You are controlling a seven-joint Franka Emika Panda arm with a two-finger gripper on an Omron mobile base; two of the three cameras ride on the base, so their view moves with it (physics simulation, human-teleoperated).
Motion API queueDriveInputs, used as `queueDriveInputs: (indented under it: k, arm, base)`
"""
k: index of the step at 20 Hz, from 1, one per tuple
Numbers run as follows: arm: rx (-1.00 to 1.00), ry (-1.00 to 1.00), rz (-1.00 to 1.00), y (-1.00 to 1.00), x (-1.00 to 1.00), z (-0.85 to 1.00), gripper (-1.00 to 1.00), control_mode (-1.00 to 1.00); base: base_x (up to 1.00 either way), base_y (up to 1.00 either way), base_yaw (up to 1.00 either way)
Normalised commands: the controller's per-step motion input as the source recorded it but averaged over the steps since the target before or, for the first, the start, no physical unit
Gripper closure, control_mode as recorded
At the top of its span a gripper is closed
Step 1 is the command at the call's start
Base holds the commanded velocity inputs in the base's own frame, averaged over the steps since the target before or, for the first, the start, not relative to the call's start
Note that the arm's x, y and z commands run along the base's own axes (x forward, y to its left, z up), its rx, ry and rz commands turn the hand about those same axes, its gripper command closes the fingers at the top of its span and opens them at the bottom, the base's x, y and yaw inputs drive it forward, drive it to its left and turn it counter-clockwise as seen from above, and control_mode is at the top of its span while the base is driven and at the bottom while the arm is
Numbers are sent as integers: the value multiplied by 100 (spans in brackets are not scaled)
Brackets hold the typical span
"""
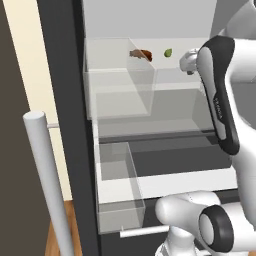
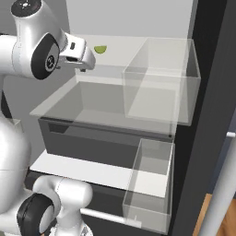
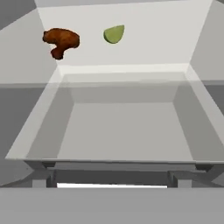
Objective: Open the fridge, remove the mango, lemon wedge, and chicken drumstick, and place them on any counter.
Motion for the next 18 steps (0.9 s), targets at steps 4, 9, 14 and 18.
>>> queueDriveInputs:
  k: [4,9,14,18]
  arm:
    - [0,0,-14,2,42,0,-100,-100]
    - [0,0,-12,0,35,0,-100,-100]
    - [0,0,-9,0,41,0,-100,-100]
    - [0,-3,-4,0,57,-1,-100,-100]
  base:
    - [0,0,0]
    - [0,0,0]
    - [0,0,0]
    - [0,0,0]
